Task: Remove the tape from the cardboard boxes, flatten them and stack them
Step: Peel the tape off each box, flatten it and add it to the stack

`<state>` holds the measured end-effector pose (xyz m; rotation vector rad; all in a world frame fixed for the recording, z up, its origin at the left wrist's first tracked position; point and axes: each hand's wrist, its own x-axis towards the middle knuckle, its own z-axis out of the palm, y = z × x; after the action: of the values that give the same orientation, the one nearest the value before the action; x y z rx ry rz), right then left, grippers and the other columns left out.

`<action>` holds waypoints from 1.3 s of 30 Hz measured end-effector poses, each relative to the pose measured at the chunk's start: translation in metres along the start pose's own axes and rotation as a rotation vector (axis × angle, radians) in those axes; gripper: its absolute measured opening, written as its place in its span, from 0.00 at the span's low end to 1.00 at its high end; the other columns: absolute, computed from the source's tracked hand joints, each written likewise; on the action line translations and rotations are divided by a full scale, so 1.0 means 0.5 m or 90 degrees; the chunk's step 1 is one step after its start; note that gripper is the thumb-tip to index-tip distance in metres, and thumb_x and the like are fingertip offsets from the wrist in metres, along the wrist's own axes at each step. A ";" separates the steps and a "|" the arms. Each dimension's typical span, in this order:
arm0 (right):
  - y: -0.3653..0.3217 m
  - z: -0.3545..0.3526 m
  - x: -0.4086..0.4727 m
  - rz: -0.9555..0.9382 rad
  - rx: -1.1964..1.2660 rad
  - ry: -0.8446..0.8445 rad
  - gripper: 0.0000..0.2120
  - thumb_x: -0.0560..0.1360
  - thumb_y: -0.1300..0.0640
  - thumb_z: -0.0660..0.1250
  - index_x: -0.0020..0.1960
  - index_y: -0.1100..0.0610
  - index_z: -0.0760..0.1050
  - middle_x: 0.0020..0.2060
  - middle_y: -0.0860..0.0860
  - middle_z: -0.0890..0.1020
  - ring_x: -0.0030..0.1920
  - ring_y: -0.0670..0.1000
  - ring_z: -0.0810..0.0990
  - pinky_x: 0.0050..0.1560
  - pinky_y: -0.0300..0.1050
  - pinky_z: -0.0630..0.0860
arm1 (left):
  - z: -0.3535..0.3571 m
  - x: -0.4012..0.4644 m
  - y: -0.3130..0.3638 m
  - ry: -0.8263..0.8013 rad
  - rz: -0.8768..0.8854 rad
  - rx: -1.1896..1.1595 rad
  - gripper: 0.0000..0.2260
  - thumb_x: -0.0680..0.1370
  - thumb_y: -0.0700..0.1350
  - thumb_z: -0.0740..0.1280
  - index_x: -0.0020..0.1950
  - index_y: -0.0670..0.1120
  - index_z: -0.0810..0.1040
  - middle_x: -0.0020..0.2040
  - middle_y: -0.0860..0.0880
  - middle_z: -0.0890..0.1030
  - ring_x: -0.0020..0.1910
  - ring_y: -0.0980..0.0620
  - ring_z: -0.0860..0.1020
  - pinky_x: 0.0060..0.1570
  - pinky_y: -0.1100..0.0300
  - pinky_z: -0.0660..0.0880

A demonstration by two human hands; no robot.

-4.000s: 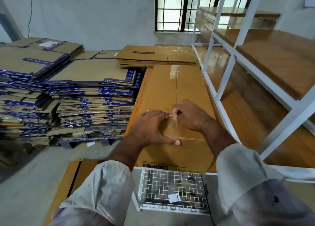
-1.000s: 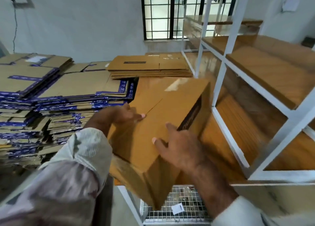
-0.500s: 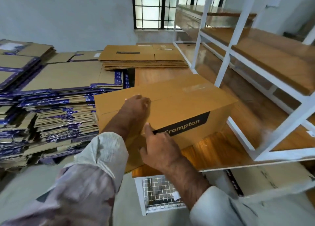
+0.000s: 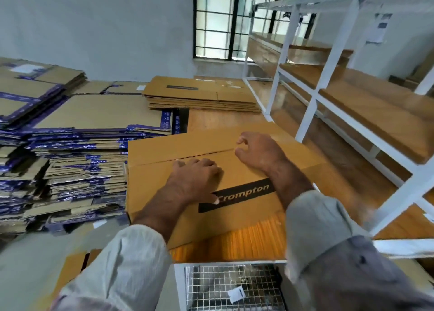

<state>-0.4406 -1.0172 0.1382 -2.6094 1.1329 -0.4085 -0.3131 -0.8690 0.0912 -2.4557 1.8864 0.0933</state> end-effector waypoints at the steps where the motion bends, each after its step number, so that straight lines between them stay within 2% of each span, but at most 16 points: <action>1: -0.002 0.007 0.027 -0.026 -0.005 -0.018 0.16 0.77 0.46 0.70 0.63 0.48 0.79 0.62 0.51 0.80 0.61 0.55 0.78 0.57 0.49 0.76 | -0.011 -0.004 -0.008 -0.021 -0.024 0.002 0.38 0.73 0.61 0.74 0.79 0.60 0.60 0.80 0.55 0.61 0.77 0.47 0.62 0.74 0.31 0.55; 6: -0.011 0.060 0.140 -0.111 -0.031 -0.109 0.23 0.77 0.40 0.68 0.68 0.48 0.75 0.67 0.53 0.74 0.64 0.57 0.74 0.63 0.57 0.76 | -0.034 -0.033 -0.070 -0.062 -0.153 0.003 0.37 0.74 0.52 0.76 0.79 0.61 0.61 0.80 0.57 0.62 0.76 0.48 0.64 0.72 0.34 0.62; 9: -0.008 0.089 0.193 -0.123 -0.048 -0.149 0.27 0.76 0.35 0.66 0.71 0.46 0.72 0.70 0.53 0.72 0.67 0.58 0.73 0.65 0.63 0.73 | -0.018 -0.053 -0.085 -0.039 -0.190 -0.019 0.36 0.75 0.54 0.74 0.79 0.62 0.59 0.80 0.58 0.61 0.76 0.48 0.64 0.71 0.36 0.64; 12: 0.007 0.103 0.240 -0.126 -0.078 -0.194 0.31 0.74 0.29 0.64 0.72 0.44 0.69 0.72 0.54 0.72 0.68 0.61 0.72 0.67 0.65 0.71 | -0.006 -0.077 -0.057 -0.004 -0.247 -0.017 0.34 0.77 0.58 0.70 0.80 0.62 0.58 0.77 0.53 0.61 0.75 0.47 0.63 0.71 0.37 0.64; 15: 0.023 0.106 0.276 -0.109 -0.047 -0.264 0.38 0.69 0.24 0.64 0.74 0.40 0.65 0.73 0.55 0.71 0.69 0.62 0.72 0.68 0.67 0.70 | 0.011 -0.106 -0.008 0.091 -0.369 -0.063 0.26 0.80 0.60 0.64 0.77 0.59 0.63 0.69 0.48 0.70 0.67 0.47 0.70 0.66 0.44 0.72; 17: 0.035 0.111 0.296 -0.112 -0.024 -0.276 0.40 0.66 0.21 0.64 0.72 0.39 0.65 0.74 0.56 0.71 0.69 0.63 0.72 0.68 0.67 0.69 | 0.030 -0.122 0.031 0.134 -0.414 -0.242 0.26 0.79 0.62 0.65 0.74 0.55 0.66 0.61 0.50 0.78 0.59 0.49 0.78 0.57 0.49 0.79; 18: 0.039 0.112 0.301 -0.118 -0.020 -0.266 0.38 0.66 0.21 0.63 0.71 0.38 0.66 0.73 0.56 0.71 0.69 0.63 0.72 0.69 0.68 0.68 | 0.037 -0.126 0.052 0.132 -0.410 -0.374 0.30 0.78 0.65 0.67 0.75 0.55 0.65 0.61 0.52 0.79 0.58 0.50 0.80 0.55 0.50 0.80; 21: 0.043 0.108 0.295 -0.125 -0.019 -0.213 0.29 0.72 0.26 0.64 0.68 0.39 0.70 0.71 0.56 0.73 0.69 0.62 0.72 0.71 0.67 0.63 | 0.035 -0.111 0.110 0.134 -0.422 -0.825 0.41 0.73 0.66 0.73 0.80 0.58 0.57 0.63 0.60 0.71 0.59 0.53 0.77 0.58 0.48 0.80; 23: 0.048 0.095 0.288 -0.111 -0.001 -0.186 0.24 0.74 0.29 0.65 0.66 0.39 0.72 0.70 0.54 0.74 0.69 0.61 0.72 0.70 0.65 0.61 | 0.021 -0.085 0.122 0.174 -0.447 -0.948 0.41 0.71 0.65 0.75 0.78 0.59 0.60 0.68 0.55 0.72 0.62 0.50 0.75 0.61 0.46 0.78; 25: 0.063 0.070 0.282 -0.095 0.038 -0.169 0.20 0.75 0.33 0.67 0.63 0.39 0.74 0.69 0.52 0.76 0.67 0.59 0.73 0.68 0.63 0.63 | 0.009 -0.056 0.112 0.237 -0.452 -0.971 0.41 0.69 0.65 0.76 0.77 0.58 0.63 0.72 0.49 0.71 0.65 0.47 0.74 0.58 0.48 0.76; 28: 0.099 0.017 0.268 -0.062 0.092 -0.136 0.17 0.76 0.39 0.69 0.63 0.41 0.76 0.70 0.52 0.75 0.67 0.58 0.73 0.66 0.57 0.69 | -0.019 -0.014 0.070 0.304 -0.438 -0.971 0.31 0.71 0.61 0.77 0.70 0.55 0.72 0.69 0.47 0.75 0.62 0.46 0.76 0.54 0.50 0.76; 31: 0.142 -0.046 0.231 -0.006 0.095 -0.101 0.20 0.78 0.45 0.70 0.69 0.47 0.77 0.71 0.53 0.74 0.68 0.57 0.73 0.63 0.50 0.70 | -0.062 0.022 0.013 0.262 -0.378 -0.929 0.21 0.72 0.60 0.76 0.62 0.54 0.79 0.63 0.47 0.79 0.60 0.45 0.78 0.60 0.43 0.77; 33: 0.175 -0.072 0.196 0.041 0.108 -0.092 0.22 0.78 0.45 0.70 0.70 0.49 0.76 0.69 0.53 0.76 0.67 0.57 0.74 0.62 0.49 0.71 | -0.087 0.047 -0.018 0.202 -0.313 -0.906 0.20 0.72 0.62 0.75 0.60 0.54 0.81 0.62 0.49 0.80 0.62 0.46 0.77 0.63 0.39 0.74; 34: 0.192 -0.074 0.175 0.059 0.108 -0.091 0.22 0.78 0.45 0.70 0.70 0.50 0.76 0.69 0.53 0.76 0.67 0.57 0.75 0.61 0.47 0.71 | -0.092 0.062 -0.030 0.178 -0.281 -0.893 0.20 0.72 0.61 0.75 0.60 0.54 0.81 0.62 0.49 0.80 0.62 0.46 0.77 0.63 0.41 0.73; 36: 0.226 -0.055 0.134 0.097 0.100 -0.095 0.24 0.79 0.47 0.70 0.72 0.52 0.74 0.68 0.53 0.76 0.67 0.57 0.75 0.61 0.46 0.70 | -0.090 0.095 -0.037 0.132 -0.235 -0.841 0.18 0.76 0.57 0.73 0.63 0.51 0.80 0.61 0.48 0.80 0.61 0.48 0.77 0.55 0.51 0.73; 39: 0.256 0.016 0.062 0.135 0.130 -0.117 0.28 0.80 0.46 0.67 0.77 0.53 0.68 0.72 0.54 0.75 0.70 0.58 0.74 0.69 0.51 0.71 | -0.049 0.140 -0.029 0.063 -0.204 -0.700 0.08 0.80 0.46 0.71 0.58 0.49 0.81 0.52 0.50 0.82 0.53 0.50 0.81 0.41 0.62 0.74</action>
<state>-0.5029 -1.1235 0.0907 -2.2717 1.2190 -0.2209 -0.2806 -0.9346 0.1103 -3.3932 1.6566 1.3284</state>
